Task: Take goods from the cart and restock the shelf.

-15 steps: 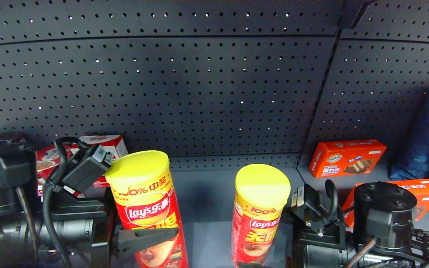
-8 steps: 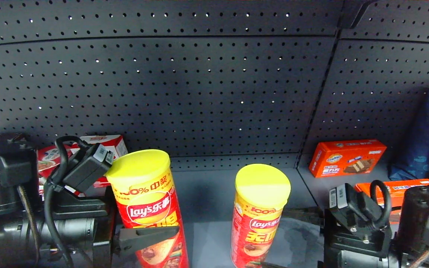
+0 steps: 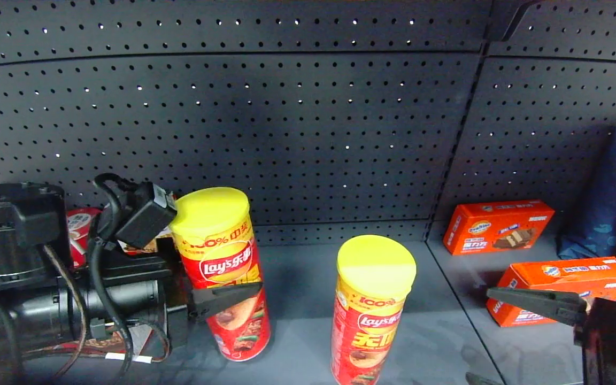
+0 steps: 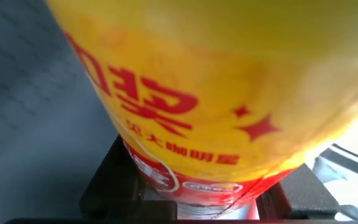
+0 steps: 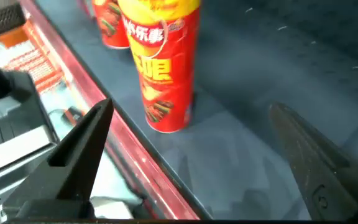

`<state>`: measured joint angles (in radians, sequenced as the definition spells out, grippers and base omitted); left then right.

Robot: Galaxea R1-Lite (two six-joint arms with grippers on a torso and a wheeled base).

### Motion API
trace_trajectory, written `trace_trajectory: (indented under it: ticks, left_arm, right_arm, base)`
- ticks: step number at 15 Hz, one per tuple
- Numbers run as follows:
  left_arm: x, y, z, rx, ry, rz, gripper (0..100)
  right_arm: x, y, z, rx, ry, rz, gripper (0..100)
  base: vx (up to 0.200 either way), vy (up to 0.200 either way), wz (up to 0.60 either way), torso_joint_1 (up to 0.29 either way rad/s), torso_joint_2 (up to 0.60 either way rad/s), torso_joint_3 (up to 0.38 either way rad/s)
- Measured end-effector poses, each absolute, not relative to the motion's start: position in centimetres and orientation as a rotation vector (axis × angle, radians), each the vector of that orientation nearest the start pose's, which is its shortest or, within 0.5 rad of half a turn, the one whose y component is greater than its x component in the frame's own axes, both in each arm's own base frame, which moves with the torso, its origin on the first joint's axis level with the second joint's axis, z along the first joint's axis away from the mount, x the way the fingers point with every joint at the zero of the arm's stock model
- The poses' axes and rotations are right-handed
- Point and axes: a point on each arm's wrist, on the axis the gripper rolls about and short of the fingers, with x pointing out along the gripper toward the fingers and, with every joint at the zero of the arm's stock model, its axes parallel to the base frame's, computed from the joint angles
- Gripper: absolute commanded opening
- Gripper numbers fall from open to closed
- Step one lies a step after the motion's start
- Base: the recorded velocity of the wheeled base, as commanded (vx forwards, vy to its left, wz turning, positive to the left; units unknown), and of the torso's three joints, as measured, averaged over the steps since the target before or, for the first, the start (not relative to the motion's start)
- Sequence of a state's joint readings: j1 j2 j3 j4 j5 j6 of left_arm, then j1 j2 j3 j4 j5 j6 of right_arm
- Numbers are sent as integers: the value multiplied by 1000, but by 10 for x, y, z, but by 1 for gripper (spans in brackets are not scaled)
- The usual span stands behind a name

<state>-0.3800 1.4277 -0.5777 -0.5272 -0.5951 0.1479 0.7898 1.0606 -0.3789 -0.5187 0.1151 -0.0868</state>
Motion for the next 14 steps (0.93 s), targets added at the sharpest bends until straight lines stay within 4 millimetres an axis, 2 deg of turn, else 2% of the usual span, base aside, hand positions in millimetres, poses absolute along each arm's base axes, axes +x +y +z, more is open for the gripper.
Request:
trace_trajectory:
  ticks: [2, 5, 10, 14]
  left_arm:
    - [216, -104, 194, 107, 223, -998, 0]
    - [249, -125, 206, 115, 181, -1016, 0]
    - [280, -148, 188, 122, 232, -1016, 0]
    - [308, -165, 185, 125, 207, -1018, 0]
  right_arm:
    - [89, 93, 199, -95, 93, 890, 100]
    - [85, 89, 202, -81, 68, 887, 100]
    - [83, 86, 202, -76, 63, 883, 100]
    - [82, 85, 199, -70, 75, 881, 100]
  base:
    - [0, 0, 0, 0, 0, 0]
    - [0, 0, 0, 0, 0, 0]
    - [0, 0, 0, 0, 0, 0]
    - [0, 0, 0, 0, 0, 0]
